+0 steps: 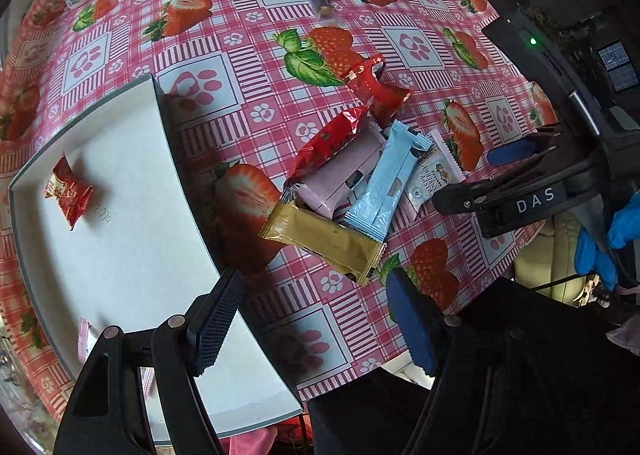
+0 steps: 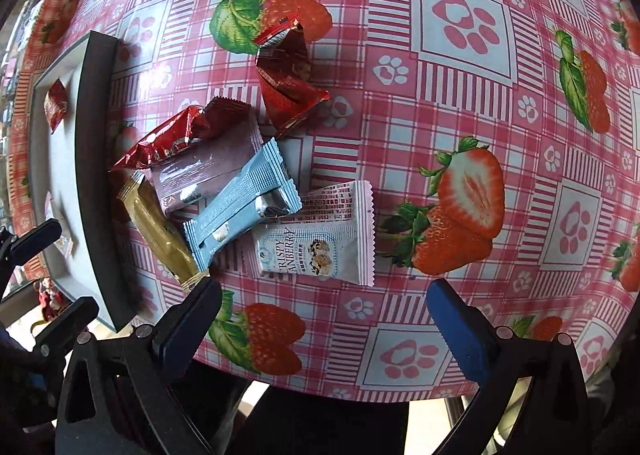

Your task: Organize snacks

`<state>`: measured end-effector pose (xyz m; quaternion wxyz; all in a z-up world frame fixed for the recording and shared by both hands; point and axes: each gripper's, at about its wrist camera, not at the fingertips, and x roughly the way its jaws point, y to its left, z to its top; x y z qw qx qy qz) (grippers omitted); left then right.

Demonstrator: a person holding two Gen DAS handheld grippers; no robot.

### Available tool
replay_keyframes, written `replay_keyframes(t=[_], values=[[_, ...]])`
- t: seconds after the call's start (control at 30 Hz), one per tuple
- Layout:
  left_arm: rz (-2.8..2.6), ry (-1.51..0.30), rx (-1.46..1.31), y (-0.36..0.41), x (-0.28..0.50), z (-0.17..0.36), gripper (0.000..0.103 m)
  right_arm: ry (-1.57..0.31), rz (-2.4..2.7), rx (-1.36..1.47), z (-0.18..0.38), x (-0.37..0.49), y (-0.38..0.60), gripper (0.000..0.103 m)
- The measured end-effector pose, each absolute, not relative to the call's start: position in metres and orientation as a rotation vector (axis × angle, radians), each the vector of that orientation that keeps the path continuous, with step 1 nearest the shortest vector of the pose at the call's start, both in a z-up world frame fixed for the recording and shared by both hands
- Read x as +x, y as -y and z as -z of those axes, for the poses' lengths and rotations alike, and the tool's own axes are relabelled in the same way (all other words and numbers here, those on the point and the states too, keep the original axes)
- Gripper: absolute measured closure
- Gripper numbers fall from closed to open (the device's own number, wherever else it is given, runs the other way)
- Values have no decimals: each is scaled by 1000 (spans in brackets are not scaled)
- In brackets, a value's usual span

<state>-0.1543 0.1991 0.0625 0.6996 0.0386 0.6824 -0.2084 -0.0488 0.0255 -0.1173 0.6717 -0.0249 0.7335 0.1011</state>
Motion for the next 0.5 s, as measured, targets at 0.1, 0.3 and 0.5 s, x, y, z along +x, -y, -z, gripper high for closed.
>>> replay_keyframes(t=[0.1,0.3,0.5], values=[[515,-1557,120,-184,-160,-53,25,-1662,-230,-91,121,-54,-17,0],[520,-1633,244,-159,-172,-25,25,-1684,-278,-233,135,-75,-24,0],[381,-1670,299,-156,-171,3,25,-1677,-247,-326,151,-73,-43,0]])
